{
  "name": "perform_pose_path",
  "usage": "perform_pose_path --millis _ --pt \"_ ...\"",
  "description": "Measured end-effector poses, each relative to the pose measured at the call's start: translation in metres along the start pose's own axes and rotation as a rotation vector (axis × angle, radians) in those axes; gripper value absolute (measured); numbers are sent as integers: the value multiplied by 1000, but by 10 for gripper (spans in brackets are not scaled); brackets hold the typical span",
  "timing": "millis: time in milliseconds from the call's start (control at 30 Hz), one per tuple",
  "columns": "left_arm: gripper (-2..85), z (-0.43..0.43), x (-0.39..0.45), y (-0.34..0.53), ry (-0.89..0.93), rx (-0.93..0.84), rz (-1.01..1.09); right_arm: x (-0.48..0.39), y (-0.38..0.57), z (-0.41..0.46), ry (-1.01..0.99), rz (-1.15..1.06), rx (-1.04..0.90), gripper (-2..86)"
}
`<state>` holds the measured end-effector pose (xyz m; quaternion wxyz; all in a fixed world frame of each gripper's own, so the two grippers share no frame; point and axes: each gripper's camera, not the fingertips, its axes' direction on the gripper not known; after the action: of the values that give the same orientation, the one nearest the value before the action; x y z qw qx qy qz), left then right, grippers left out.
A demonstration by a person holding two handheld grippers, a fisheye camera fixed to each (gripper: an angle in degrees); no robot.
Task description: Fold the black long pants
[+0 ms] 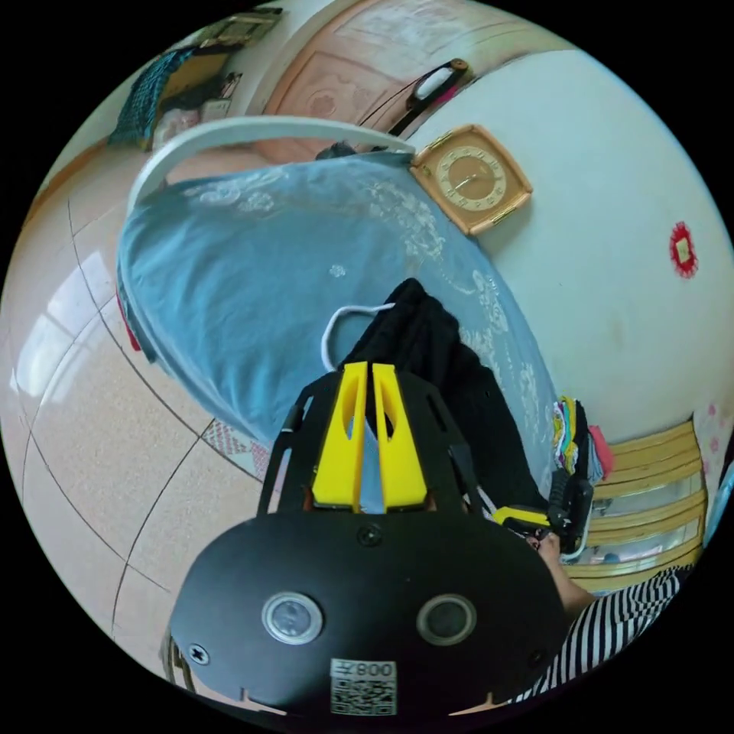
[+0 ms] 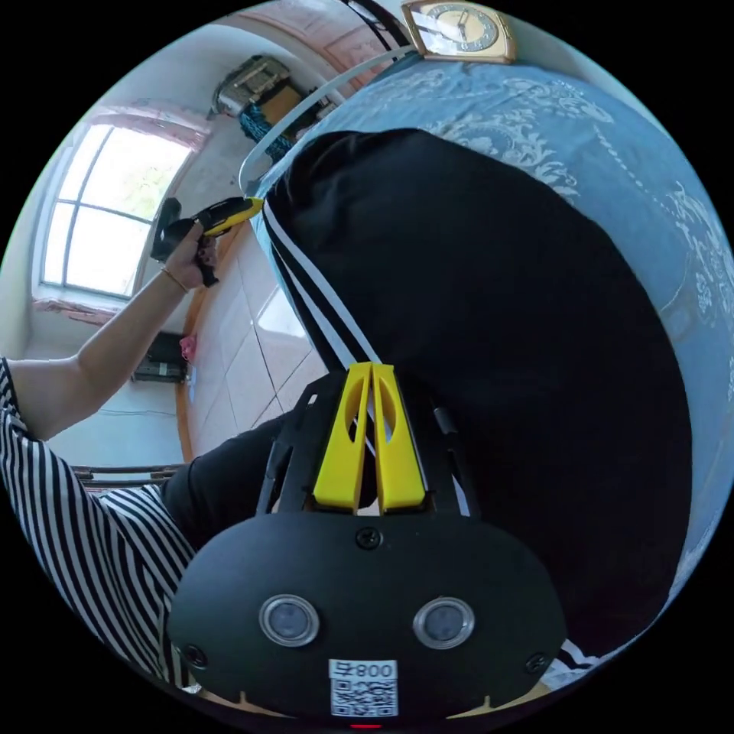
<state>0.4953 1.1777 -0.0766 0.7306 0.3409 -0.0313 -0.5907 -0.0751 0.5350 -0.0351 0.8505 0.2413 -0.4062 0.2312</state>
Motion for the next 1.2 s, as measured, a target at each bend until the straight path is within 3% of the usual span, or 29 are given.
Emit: perform_pose_path --millis 233,333,400,467,633,900,1067,1200 --pt "5 2 23 35 48 120 53 7 11 -11 -35 35 48 1" --pt "4 32 49 51 89 33 160 19 21 -9 -98 82 68 1" --pt "4 71 59 62 -43 -142 178 33 29 -14 -175 129 82 2" --pt "4 84 68 76 -121 -132 195 44 48 -40 -207 162 168 3" --pt "4 109 128 128 9 -92 424 87 139 -113 -163 318 376 12" --pt "21 258 284 270 400 -506 889 177 346 -211 90 866 611 90" --pt "50 321 365 353 473 -621 1154 209 385 -212 64 965 621 112" --pt "79 369 409 420 432 -680 1326 222 399 -206 9 979 652 105"
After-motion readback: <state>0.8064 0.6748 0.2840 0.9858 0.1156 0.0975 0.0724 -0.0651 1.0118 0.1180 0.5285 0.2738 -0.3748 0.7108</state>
